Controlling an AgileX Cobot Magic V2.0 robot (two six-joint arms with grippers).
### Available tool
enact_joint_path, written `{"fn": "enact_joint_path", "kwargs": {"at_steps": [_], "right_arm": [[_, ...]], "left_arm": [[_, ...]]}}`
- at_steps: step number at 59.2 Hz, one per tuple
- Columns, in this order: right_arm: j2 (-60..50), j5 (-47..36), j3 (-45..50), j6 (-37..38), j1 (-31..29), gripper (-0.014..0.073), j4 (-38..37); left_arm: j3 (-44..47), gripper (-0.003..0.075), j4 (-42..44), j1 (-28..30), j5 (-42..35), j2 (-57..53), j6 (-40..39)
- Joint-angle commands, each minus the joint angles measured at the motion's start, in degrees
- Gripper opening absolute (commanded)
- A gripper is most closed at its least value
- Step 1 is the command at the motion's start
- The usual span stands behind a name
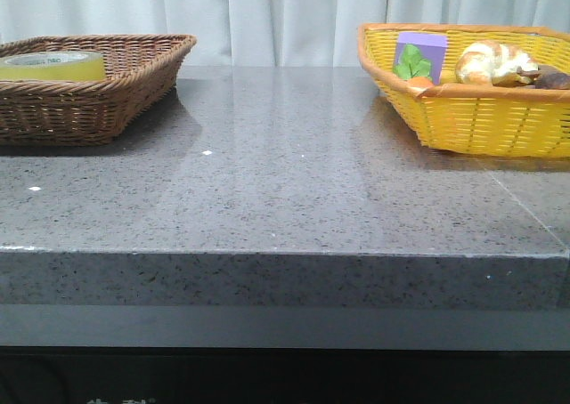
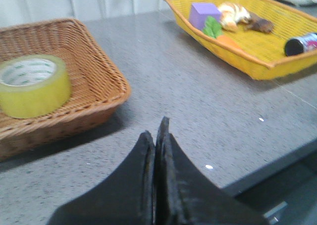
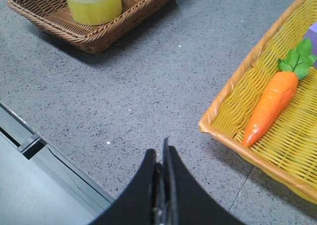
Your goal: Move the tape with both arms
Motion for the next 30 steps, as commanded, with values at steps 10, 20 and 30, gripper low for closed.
{"fn": "enact_joint_path", "kwargs": {"at_steps": [10, 20, 30], "right_arm": [[-0.40, -3.65, -1.45, -0.22, -0.22, -0.0115, -0.17], [-0.40, -3.65, -1.45, -0.22, -0.22, -0.0115, -0.17], [-0.40, -3.65, -1.45, -0.22, -0.22, -0.0115, -0.17]], "left_arm": [[7.38, -0.0020, -0.52, 9.57, -9.16, -12.91, -0.57], [11.97, -0.0020, -0.80, 14.02, -12.17, -18.44, -0.57], [17.14, -0.0020, 0.49, 15.15, -18.52, -18.76, -6.36]]}}
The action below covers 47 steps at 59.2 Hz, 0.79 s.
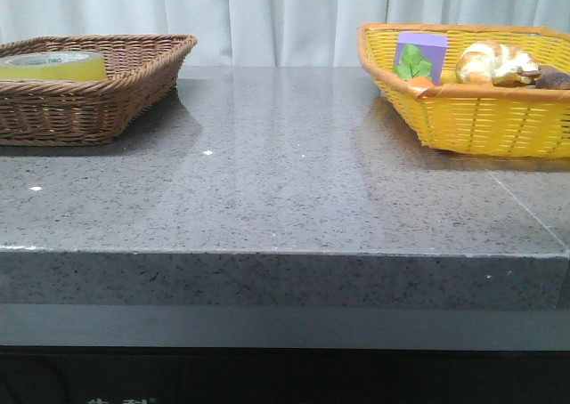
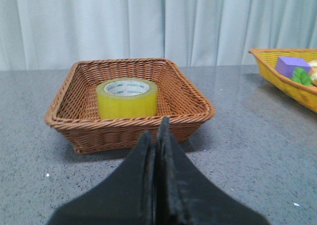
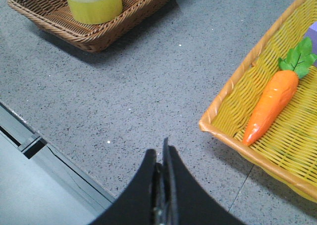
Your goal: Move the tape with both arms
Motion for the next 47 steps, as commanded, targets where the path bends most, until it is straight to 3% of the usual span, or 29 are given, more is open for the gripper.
{"fn": "enact_joint_path", "kwargs": {"at_steps": [1, 9, 25, 39, 47], "right_arm": [[-0.40, -3.78, -1.45, -0.22, -0.22, -0.0115, -0.17], [-0.40, -3.78, -1.45, -0.22, -0.22, -0.0115, -0.17], [-0.40, -3.83, -1.45, -0.22, -0.22, -0.0115, -0.17], [-0.40, -3.78, -1.45, -0.22, -0.22, -0.0115, -0.17], [-0.40, -3.78, -1.45, -0.22, -0.22, -0.0115, -0.17]], "left_arm": [[1.10, -0.0020, 2.52, 0.28, -8.06, 0.27, -6.62], [4.69, -0.0020, 11.72, 0.28, -10.31, -0.24, -15.75], [13.34, -0.0020, 11.72, 0.28, -23.59, -1.17, -15.50], [13.19, -0.0020, 7.83, 0.28, -22.14, -1.17, -8.27], [13.19, -0.0020, 7.81, 0.28, -22.14, -1.17, -8.00]]}}
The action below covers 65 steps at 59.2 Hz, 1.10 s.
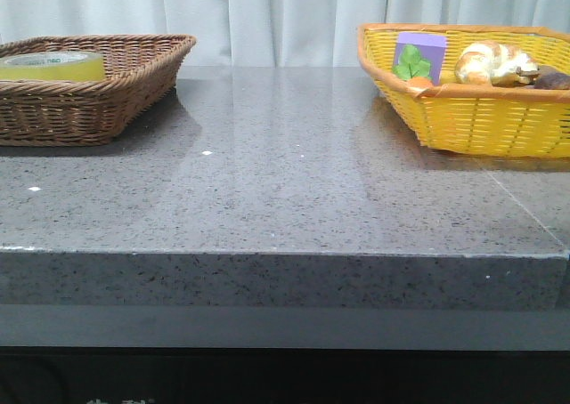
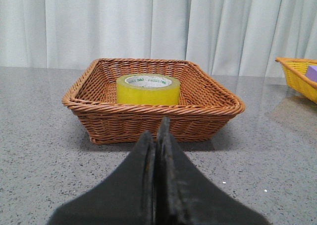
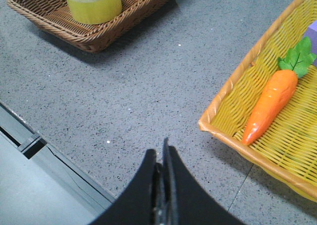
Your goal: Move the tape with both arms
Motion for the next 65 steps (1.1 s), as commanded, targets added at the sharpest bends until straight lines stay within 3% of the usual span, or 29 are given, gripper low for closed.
{"fn": "enact_joint_path", "kwargs": {"at_steps": [1, 40, 65], "right_arm": [[-0.40, -3.82, -1.45, -0.44, -0.22, -0.0115, -0.17], [-0.40, -3.82, -1.45, -0.44, -0.22, -0.0115, -0.17], [-0.40, -3.82, -1.45, -0.44, -0.22, -0.0115, -0.17]], "left_arm": [[0.45, -0.0020, -0.84, 0.14, -4.85, -1.17, 0.59], [0.45, -0.0020, -2.19, 5.87, -4.85, -1.17, 0.48], [0.45, -0.0020, -2.19, 4.50, -4.85, -1.05, 0.48]]}}
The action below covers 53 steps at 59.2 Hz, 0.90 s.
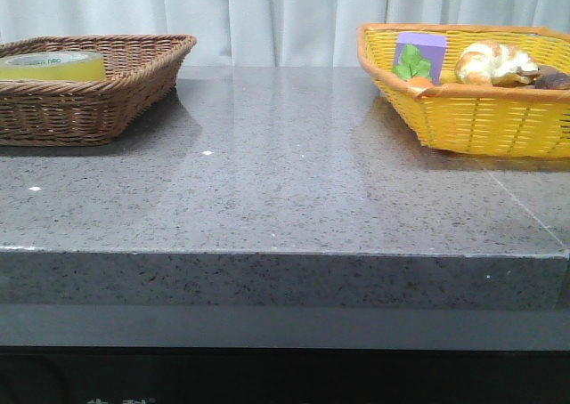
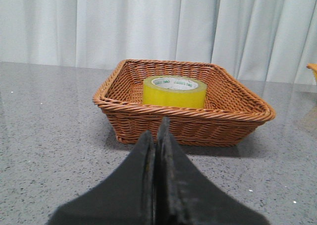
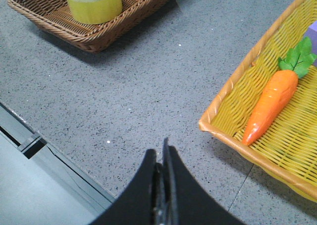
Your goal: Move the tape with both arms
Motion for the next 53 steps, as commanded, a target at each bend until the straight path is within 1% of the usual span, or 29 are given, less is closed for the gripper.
{"fn": "enact_joint_path", "kwargs": {"at_steps": [1, 31, 37, 41, 53], "right_arm": [[-0.40, -3.82, -1.45, -0.33, -0.22, -0.0115, -0.17], [-0.89, -3.81, -0.90, -0.33, -0.33, -0.0115, -0.17], [-3.71, -5.80, 1.53, -0.33, -3.10, -0.0115, -0.44], [-7.01, -8.62, 4.76, -0.33, -6.68, -0.0115, -0.43], [-21.84, -23.32, 20.96, -0.33, -17.81, -0.0115, -0.59]], "left_arm": [[0.45, -0.0020, -0.40, -0.57, -4.85, -1.05, -0.02], [0.45, -0.0020, -0.40, -0.57, -4.85, -0.98, -0.02], [0.45, -0.0020, -0.40, -0.57, -4.85, -0.98, -0.02], [0.45, -0.0020, -0.40, -0.57, -4.85, -0.98, -0.02], [0.45, -0.0020, -0.40, -0.47, -4.85, -0.98, -0.02]]}}
